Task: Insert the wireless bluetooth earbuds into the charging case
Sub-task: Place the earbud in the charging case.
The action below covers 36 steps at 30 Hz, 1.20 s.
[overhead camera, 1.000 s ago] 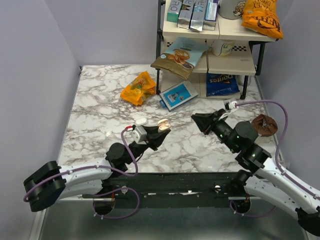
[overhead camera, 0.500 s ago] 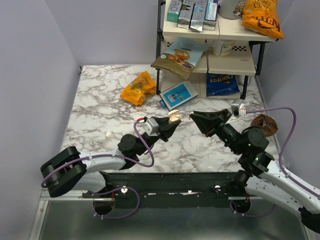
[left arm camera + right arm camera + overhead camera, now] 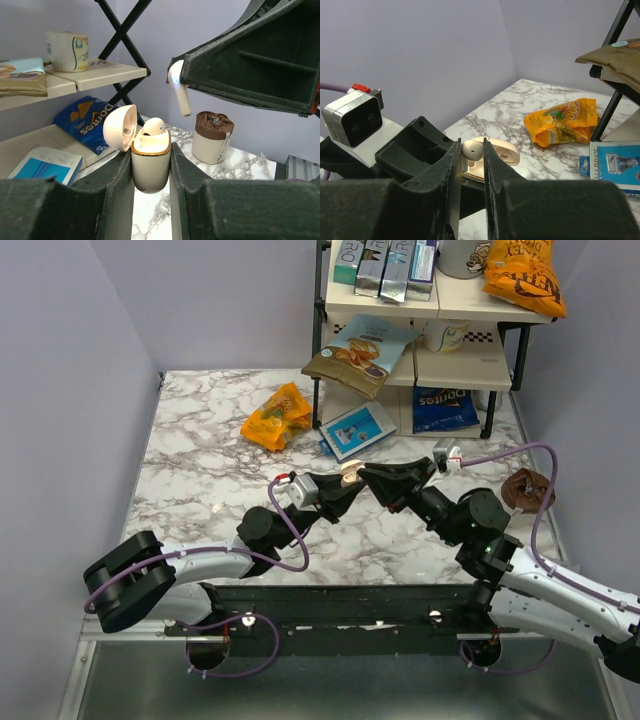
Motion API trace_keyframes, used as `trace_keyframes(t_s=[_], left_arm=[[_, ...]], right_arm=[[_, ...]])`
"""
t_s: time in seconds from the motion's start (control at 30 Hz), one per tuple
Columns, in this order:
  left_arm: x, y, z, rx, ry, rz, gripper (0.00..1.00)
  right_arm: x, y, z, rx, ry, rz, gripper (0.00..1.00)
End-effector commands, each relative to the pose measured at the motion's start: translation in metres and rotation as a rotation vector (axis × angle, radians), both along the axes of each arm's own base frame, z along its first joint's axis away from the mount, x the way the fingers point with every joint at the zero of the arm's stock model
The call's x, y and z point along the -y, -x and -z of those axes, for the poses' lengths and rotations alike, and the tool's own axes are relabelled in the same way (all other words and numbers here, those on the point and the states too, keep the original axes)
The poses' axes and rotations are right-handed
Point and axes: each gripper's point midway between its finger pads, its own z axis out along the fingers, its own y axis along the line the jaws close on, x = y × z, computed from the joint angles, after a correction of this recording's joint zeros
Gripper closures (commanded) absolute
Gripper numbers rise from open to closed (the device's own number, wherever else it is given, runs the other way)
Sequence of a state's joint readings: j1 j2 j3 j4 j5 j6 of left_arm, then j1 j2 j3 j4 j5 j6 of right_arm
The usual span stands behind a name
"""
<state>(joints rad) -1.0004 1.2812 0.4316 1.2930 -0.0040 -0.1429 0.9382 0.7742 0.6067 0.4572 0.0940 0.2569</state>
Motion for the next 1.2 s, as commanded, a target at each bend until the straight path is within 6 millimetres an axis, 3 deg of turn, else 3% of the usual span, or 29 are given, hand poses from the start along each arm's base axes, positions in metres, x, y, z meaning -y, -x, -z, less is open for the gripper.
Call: trace_keyframes(t_s=[0.0,0.6,1.07,1.17], left_arm=[[-0.003,0.009,-0.037,0.072,0.110,0.040,1.00],[-0.002,0.013,-0.041,0.057,0.124,0.067,1.00],[-0.003,0.012,-0.043,0.063,0.128,0.059,1.00],[-0.003,0.012,-0.043,0.065,0.129,0.058,1.00]], right_arm=[[0.001,-0.004,-0.015,0.058,-0.041,0.046,0.99],[-0.013,-0.009,0.004,0.050,0.022,0.050,0.99],[-0.015,-0.004,0.008,0.048,0.039,0.035,0.99],[-0.015,-0.003,0.010,0.044,0.050,0.030,0.94]])
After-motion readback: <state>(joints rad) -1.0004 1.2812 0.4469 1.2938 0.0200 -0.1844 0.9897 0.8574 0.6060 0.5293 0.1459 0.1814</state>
